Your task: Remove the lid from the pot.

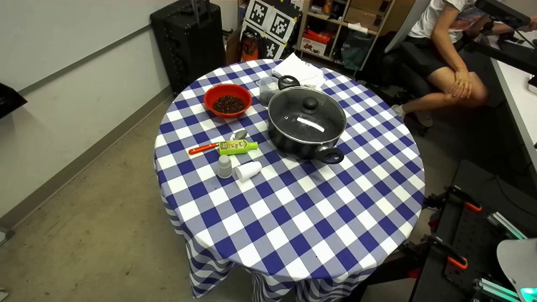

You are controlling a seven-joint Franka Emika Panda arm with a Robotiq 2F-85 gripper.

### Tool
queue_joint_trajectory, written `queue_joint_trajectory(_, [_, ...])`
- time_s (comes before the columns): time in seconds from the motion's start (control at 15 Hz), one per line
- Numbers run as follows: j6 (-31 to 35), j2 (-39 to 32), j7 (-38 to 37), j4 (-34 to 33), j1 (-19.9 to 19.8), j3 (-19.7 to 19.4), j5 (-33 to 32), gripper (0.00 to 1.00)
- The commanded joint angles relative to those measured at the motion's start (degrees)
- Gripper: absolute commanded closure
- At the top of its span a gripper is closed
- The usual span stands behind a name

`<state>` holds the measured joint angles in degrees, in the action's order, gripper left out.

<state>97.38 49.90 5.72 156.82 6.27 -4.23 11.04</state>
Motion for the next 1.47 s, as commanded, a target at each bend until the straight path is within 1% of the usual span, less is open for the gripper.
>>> queue_joint_trajectory(0.0, [-0.2,-0.1,0.7,-0.1,-1.2,0.9,0.6,0.00])
queue_joint_trajectory(0.27, [2.2,-2.5,0.4,-0.5,-1.5,1.6,0.3,0.00])
queue_joint_trajectory(0.6, [10.8,-9.2,0.3,-1.8,-1.8,2.4,-0.2,0.00])
queue_joint_trajectory(0.8, [15.9,-14.2,-1.5,-3.4,-2.3,3.4,-0.6,0.00])
queue_joint_trajectory(1.07, [20.4,-22.3,-3.5,-8.7,-3.3,4.8,-2.5,0.00])
queue_joint_trajectory(1.2, [20.8,-26.3,-3.6,-12.6,-3.6,4.8,-3.4,0.00])
queue_joint_trajectory(1.4, [19.6,-32.6,-2.4,-19.4,-3.5,4.4,-4.5,0.00])
